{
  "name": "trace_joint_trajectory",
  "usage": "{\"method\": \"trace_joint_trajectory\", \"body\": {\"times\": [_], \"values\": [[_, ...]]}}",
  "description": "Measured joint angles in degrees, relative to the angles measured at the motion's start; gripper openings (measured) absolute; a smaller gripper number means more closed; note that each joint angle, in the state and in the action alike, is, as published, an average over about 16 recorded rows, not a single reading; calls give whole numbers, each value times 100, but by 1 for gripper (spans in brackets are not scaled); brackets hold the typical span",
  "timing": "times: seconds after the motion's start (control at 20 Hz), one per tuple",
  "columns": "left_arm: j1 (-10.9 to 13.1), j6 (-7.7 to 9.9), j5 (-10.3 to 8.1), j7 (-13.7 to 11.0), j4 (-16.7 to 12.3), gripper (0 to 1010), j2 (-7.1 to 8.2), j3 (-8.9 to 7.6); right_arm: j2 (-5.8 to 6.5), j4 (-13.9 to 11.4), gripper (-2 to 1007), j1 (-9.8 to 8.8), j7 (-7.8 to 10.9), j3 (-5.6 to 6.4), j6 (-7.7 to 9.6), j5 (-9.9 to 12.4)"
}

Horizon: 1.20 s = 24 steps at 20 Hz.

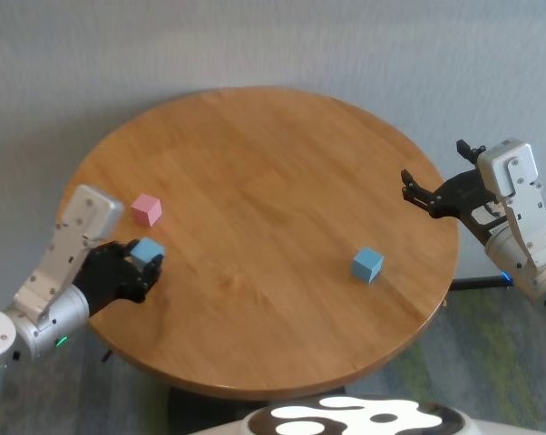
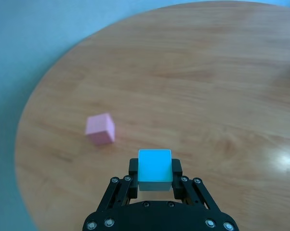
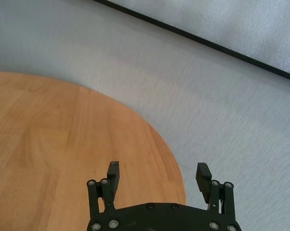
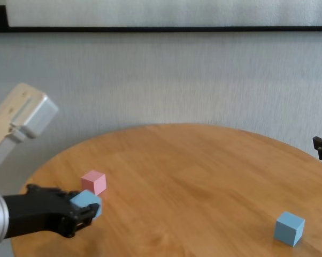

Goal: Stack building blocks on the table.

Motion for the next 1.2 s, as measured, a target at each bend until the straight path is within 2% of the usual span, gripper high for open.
{"method": "trace_joint_trajectory", "body": {"times": [0.3, 0.5, 0.9, 1.2], "values": [[-331, -411, 186, -812, 89, 405, 253, 271, 0, 0, 1005, 0, 0, 0, 0, 0], [-628, -714, 179, -1426, 286, 405, 331, 473, 0, 0, 1005, 0, 0, 0, 0, 0], [-1401, -1288, 23, -2651, 982, 405, 300, 949, 0, 0, 1005, 0, 0, 0, 0, 0], [-1938, -1551, -47, -3196, 1531, 405, 155, 1292, 0, 0, 1005, 0, 0, 0, 0, 0]]}}
